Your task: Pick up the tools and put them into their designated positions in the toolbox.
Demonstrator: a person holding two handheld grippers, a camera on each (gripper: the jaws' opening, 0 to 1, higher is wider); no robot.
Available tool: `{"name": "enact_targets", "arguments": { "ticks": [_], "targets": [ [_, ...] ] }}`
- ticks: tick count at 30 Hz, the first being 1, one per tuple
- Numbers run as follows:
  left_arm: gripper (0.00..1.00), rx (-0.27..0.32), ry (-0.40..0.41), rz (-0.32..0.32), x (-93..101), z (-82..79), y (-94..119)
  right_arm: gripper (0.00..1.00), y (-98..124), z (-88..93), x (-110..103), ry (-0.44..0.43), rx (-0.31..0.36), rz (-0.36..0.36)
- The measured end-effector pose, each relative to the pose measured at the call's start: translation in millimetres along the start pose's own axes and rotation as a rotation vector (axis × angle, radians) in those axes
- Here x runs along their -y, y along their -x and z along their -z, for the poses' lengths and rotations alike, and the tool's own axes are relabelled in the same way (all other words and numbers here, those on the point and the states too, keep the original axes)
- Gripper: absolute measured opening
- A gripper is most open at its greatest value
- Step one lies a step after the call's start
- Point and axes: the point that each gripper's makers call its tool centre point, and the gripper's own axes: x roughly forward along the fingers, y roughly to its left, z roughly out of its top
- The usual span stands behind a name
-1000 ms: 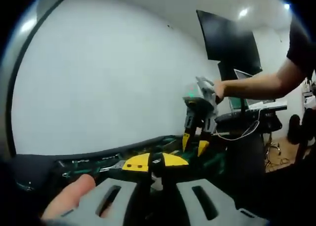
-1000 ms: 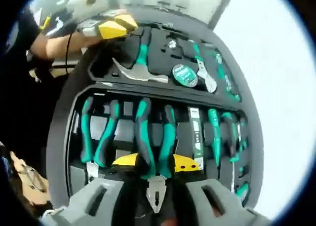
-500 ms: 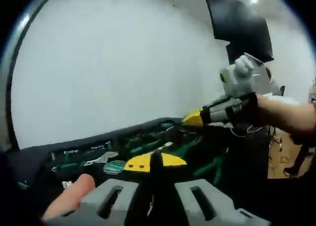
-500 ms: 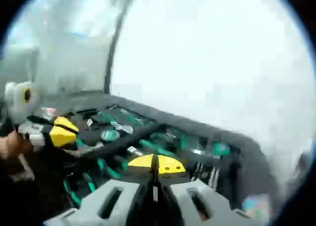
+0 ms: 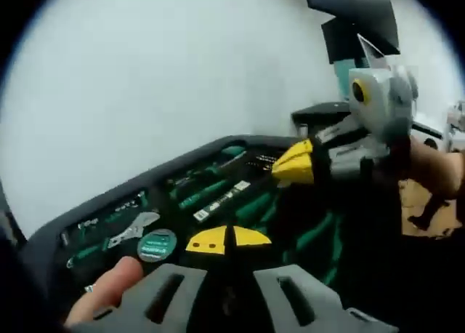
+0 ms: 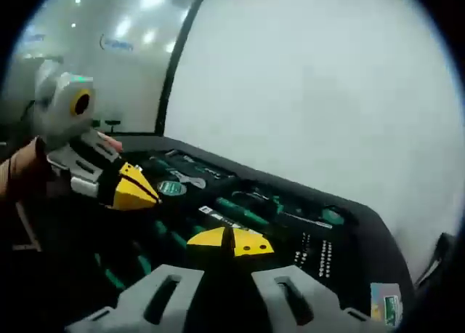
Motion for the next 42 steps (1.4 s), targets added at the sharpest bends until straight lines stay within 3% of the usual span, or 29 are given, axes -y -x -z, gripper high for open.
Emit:
{"name": "enact_targets", "arguments": {
  "ticks": [1, 3, 4, 5, 6, 7, 9, 12, 15, 17, 18, 19, 20, 23, 26, 29, 30, 31, 32, 33, 34, 35, 36, 37, 39, 40, 41, 42],
  "targets": [
    [0.07, 0.013, 0.014, 0.036, -0.5, -2.8, 0, 0.02, 7, -9.3, 9, 0.031, 0.074, 0.052],
    [0.12, 0.005, -0.085, 0.072, -9.3, -4.6, -11, 0.02, 34, -27.2, 33, 0.109, 0.202, 0.200],
    [0.13, -0.021, -0.140, 0.097, -5.2, 0.1, -16, 0.02, 43, -32.6, 44, 0.130, 0.238, 0.263],
    [0.13, -0.082, -0.194, 0.103, -5.1, 10.3, -20, 0.02, 55, -37.5, 63, 0.137, 0.276, 0.346],
    [0.13, -0.123, -0.234, 0.120, -0.2, 16.6, -22, 0.02, 67, -42.2, 79, 0.086, 0.322, 0.398],
    [0.12, -0.049, -0.197, 0.168, 7.6, 6.6, -24, 0.02, 76, -42.9, 94, 0.013, 0.354, 0.430],
    [0.14, -0.079, -0.256, 0.196, 0.1, 12.5, -29, 0.02, 89, -33.2, 123, -0.162, 0.393, 0.485],
    [0.15, -0.098, -0.248, 0.261, -0.6, 12.3, -34, 0.02, 81, -5.3, 133, -0.149, 0.317, 0.491],
    [0.07, -0.105, -0.289, 0.242, -10.0, 9.3, -37, 0.02, 74, 17.0, 129, -0.197, 0.308, 0.482],
    [0.06, -0.122, -0.295, 0.258, -8.4, 9.5, -39, 0.02, 68, 36.0, 128, -0.219, 0.230, 0.477],
    [0.06, -0.131, -0.297, 0.260, -6.7, 9.1, -40, 0.02, 70, 28.4, 130, -0.211, 0.254, 0.466],
    [0.06, -0.137, -0.313, 0.264, -6.6, 9.5, -40, 0.02, 73, 18.7, 133, -0.251, 0.325, 0.478],
    [0.06, -0.140, -0.317, 0.267, -7.4, 8.6, -43, 0.02, 74, 16.3, 135, -0.262, 0.342, 0.481],
    [0.06, -0.148, -0.273, 0.288, -5.5, 9.7, -50, 0.02, 64, 32.3, 129, -0.256, 0.253, 0.444],
    [0.08, -0.148, -0.186, 0.304, -2.7, 9.3, -49, 0.02, 65, 28.5, 131, -0.239, 0.270, 0.458],
    [0.08, -0.140, -0.233, 0.293, 0.0, 4.0, -44, 0.02, 65, 30.0, 128, -0.221, 0.257, 0.458],
    [0.06, -0.107, -0.207, 0.296, 4.3, -5.6, -43, 0.02, 65, 30.0, 125, -0.210, 0.253, 0.453],
    [0.05, -0.012, -0.130, 0.334, 17.7, -25.6, -43, 0.02, 64, 29.4, 124, -0.204, 0.255, 0.450],
    [0.04, 0.070, -0.102, 0.297, 16.0, -45.4, -45, 0.02, 64, 28.0, 123, -0.195, 0.258, 0.448],
    [0.03, 0.048, -0.103, 0.311, 22.1, -48.1, -46, 0.02, 63, 28.1, 123, -0.186, 0.257, 0.450],
    [0.03, -0.009, -0.125, 0.278, 20.4, -44.5, -50, 0.02, 61, 28.5, 123, -0.177, 0.251, 0.450],
    [0.03, -0.079, -0.182, 0.221, 15.0, -37.4, -54, 0.02, 62, 28.7, 123, -0.175, 0.246, 0.449],
    [0.03, -0.106, -0.237, 0.219, 16.6, -34.8, -57, 0.02, 62, 29.1, 123, -0.176, 0.244, 0.448],
    [0.03, -0.116, -0.250, 0.238, 22.5, -31.9, -61, 0.02, 62, 29.6, 125, -0.182, 0.247, 0.451],
    [0.05, -0.126, -0.191, 0.311, 36.8, -27.1, -69, 0.02, 65, 30.4, 126, -0.190, 0.250, 0.453],
    [0.11, -0.141, -0.162, 0.351, 43.4, -22.8, -71, 0.02, 65, 30.5, 125, -0.191, 0.251, 0.451],
    [0.17, -0.126, -0.188, 0.355, 42.9, -24.3, -76, 0.02, 65, 30.4, 124, -0.189, 0.251, 0.448],
    [0.18, -0.161, -0.164, 0.349, 45.4, -18.2, -78, 0.02, 64, 29.9, 123, -0.184, 0.250, 0.445]
  ]
}}
